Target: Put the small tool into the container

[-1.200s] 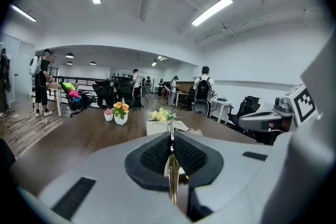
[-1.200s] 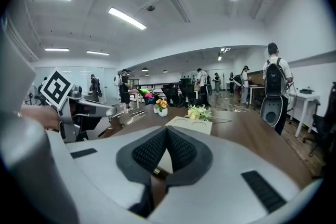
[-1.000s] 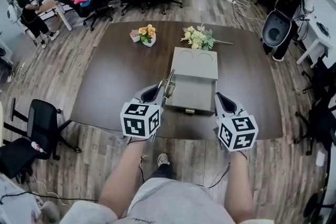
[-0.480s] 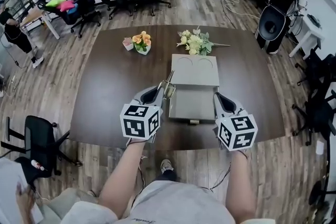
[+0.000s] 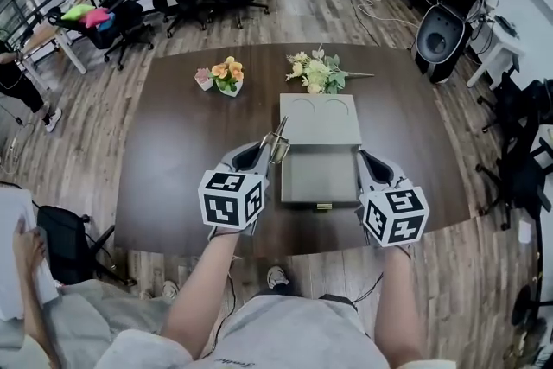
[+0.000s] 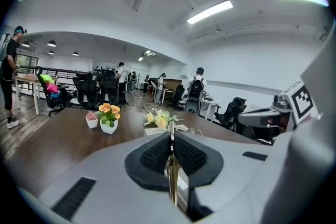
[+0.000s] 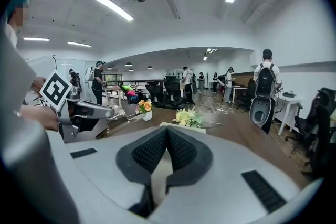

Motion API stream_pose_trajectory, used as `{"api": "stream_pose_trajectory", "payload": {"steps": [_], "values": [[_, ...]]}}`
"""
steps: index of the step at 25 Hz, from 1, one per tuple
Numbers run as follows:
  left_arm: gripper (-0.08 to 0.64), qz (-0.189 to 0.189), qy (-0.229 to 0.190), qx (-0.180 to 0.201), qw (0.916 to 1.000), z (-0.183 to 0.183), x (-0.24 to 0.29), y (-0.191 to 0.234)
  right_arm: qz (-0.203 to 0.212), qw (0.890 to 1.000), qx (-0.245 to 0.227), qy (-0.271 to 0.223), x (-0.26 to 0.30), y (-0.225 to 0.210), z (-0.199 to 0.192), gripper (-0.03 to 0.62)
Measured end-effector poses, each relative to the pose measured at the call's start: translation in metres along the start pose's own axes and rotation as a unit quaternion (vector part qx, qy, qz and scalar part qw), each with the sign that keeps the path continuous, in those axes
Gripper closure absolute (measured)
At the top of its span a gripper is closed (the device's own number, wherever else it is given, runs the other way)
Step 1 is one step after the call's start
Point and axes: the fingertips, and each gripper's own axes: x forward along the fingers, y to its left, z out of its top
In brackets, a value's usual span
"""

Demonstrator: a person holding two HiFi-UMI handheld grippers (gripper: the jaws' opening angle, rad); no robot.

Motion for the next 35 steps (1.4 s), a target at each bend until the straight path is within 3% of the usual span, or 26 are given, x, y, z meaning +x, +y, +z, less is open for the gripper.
{"api": "stream_pose_trajectory", "payload": {"steps": [12, 18, 24, 35], "values": [[0.541, 0.022, 0.007, 0.014, 0.9996, -0.001, 0.016, -0.011, 0.022, 1.000, -0.003, -0.010, 0.009, -0.025, -0.001, 0.589], [0.541, 0.034, 0.009, 0.025, 0.9991, 0.008, 0.031, -0.038, 0.054, 0.998, 0.000, -0.008, 0.010, -0.044, -0.006, 0.588], [0.541, 0.033, 0.011, 0.028, 0.9990, 0.010, 0.042, -0.057, 0.060, 0.998, 0.009, -0.010, 0.009, -0.065, -0.006, 0.589], [0.541, 0.036, 0.021, 0.022, 0.9989, -0.003, 0.044, -0.064, 0.073, 0.997, 0.006, -0.013, 0.010, -0.066, -0.005, 0.589]]}}
